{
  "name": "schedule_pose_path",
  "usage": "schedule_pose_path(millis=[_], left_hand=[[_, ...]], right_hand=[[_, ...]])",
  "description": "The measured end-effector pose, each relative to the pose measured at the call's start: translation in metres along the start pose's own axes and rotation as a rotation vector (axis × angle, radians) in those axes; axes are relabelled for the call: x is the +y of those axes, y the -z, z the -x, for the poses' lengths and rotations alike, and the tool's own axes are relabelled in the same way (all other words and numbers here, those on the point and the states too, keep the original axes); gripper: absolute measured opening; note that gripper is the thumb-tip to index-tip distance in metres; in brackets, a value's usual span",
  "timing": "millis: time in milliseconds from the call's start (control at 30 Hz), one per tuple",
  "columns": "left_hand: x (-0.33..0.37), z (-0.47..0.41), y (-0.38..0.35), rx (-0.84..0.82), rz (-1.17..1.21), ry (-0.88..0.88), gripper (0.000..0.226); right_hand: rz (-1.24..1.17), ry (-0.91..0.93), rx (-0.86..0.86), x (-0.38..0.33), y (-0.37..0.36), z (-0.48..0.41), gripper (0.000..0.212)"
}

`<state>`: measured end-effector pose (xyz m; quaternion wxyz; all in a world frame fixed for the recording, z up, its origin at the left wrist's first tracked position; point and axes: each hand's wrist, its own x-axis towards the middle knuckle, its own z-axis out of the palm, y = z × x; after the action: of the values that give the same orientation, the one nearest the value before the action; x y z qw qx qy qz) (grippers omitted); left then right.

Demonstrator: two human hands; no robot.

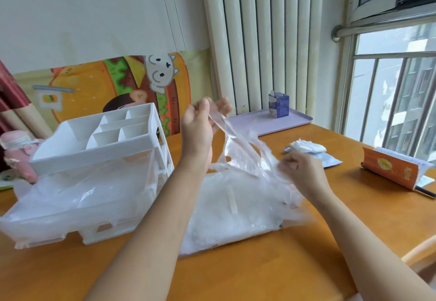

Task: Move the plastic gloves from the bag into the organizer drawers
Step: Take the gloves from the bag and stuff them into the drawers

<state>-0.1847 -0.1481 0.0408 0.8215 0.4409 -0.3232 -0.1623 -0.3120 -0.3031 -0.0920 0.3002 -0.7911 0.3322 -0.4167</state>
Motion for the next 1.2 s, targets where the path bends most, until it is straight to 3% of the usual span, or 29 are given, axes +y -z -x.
schedule_pose_path(millis=[100,167,300,367,400,433,533,633,700,800,900,1000,1100,1200], left_hand=[[0.03,-0.004,-0.001,-0.03,0.053,-0.065,0.019],[0.049,-0.006,0.003,-0.068,0.114,-0.056,0.021],[0.08,-0.004,0.022,-0.149,0.218,-0.003,0.026],[0.092,0.0,0.032,-0.159,0.256,0.006,0.028],[0.097,0.001,0.038,-0.16,0.272,0.011,0.028],[0.103,0.003,0.044,-0.16,0.28,0.011,0.026],[0.116,0.007,0.063,-0.133,0.248,0.014,0.027],[0.129,0.011,0.088,-0.124,0.28,-0.011,0.032],[0.139,0.015,0.108,-0.118,0.302,-0.029,0.032],[0.15,0.025,0.141,-0.106,0.304,-0.057,0.038],[0.163,0.037,0.178,-0.059,0.166,-0.058,0.032],[0.175,0.047,0.215,-0.031,-0.182,0.021,0.019],[0.185,0.053,0.24,-0.046,-0.498,0.032,0.058],[0.193,0.06,0.246,-0.183,-0.662,0.048,0.099]], right_hand=[[0.272,-0.084,-0.219,0.007,-0.007,0.003,0.008],[0.29,-0.136,-0.287,0.01,-0.008,0.004,0.005],[0.146,-0.071,-0.074,-0.013,0.0,0.002,0.056],[-0.023,0.021,0.011,-0.045,0.006,0.006,0.067],[-0.174,0.029,-0.033,-0.064,0.009,0.01,0.067],[-0.364,-0.001,-0.148,-0.085,0.009,0.014,0.065],[-0.839,-0.165,-0.706,-0.136,0.001,0.026,0.074],[-0.795,-0.181,-1.113,-0.172,-0.011,0.039,0.058],[-0.786,-0.202,-1.267,-0.185,-0.023,0.045,0.045],[-0.847,-0.229,-1.397,-0.197,-0.04,0.05,0.043],[-0.982,-0.149,-1.345,-0.217,-0.046,0.045,0.036],[-0.927,-0.004,-1.209,-0.245,-0.045,0.037,0.039],[-0.722,0.201,-1.285,-0.28,-0.043,0.034,0.066],[-0.574,0.361,-1.467,-0.315,-0.047,0.034,0.077]])
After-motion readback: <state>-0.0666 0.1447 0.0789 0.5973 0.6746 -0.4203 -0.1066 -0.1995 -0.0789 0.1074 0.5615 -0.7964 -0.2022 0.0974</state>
